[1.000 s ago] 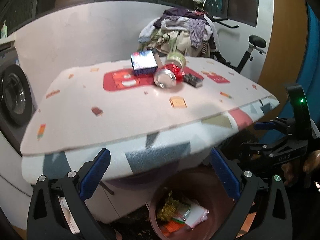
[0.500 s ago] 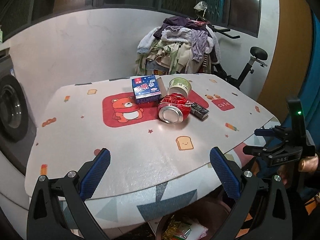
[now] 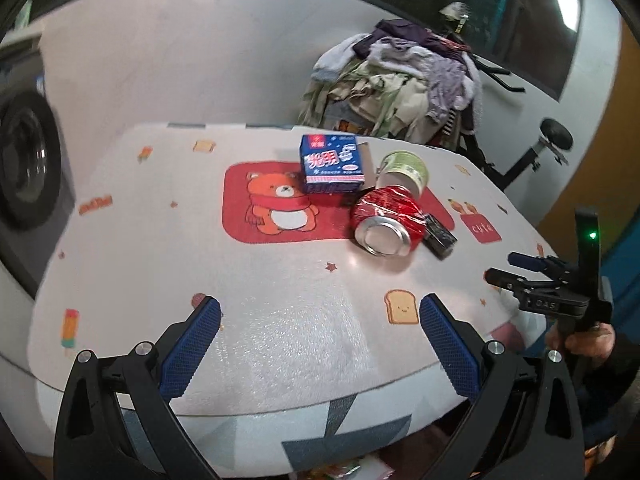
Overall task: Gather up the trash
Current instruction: 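Grasp the black Face tissue pack with the right tool while the left tool approaches the red can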
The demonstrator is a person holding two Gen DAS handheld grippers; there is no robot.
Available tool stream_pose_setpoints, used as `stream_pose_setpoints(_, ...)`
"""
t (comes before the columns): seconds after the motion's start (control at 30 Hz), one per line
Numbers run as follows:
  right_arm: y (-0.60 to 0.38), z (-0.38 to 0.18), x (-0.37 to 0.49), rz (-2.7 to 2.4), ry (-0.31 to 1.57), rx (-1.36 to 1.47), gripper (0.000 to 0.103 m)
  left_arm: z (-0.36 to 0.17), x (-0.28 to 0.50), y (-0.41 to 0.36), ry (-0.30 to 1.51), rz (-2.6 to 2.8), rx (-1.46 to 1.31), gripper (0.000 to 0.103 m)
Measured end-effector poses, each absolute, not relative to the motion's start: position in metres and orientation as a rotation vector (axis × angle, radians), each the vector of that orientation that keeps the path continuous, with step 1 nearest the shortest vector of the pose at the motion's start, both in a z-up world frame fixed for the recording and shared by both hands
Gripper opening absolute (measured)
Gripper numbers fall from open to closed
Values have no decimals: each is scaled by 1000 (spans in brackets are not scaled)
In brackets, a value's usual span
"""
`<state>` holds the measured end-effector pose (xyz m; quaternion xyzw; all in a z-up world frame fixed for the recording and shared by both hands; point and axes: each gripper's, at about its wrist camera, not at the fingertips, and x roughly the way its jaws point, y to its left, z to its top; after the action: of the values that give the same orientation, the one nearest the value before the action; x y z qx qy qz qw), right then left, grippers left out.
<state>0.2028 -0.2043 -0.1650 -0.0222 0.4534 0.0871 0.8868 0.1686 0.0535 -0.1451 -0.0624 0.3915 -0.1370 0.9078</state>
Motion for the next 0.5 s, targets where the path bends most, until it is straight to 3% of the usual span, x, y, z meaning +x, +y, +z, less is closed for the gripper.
stream_pose_setpoints(0.2,-196,-182,259,198,997,-60,70,-154,200,52,851,-308,-254,96)
stream_pose_setpoints(0.27,-194,-190,276,200,1025,-46,66,-156,212,47,868,-326,-290,91)
stream_pose_setpoints(0.4,-190,-206,299,206,1069,-26,65,-160,233,38,903,-354,-377,88)
stream_pose_setpoints(0.5,-184,-209,305,195,1077,-65,53,-165,250,32,941,-365,-478,83)
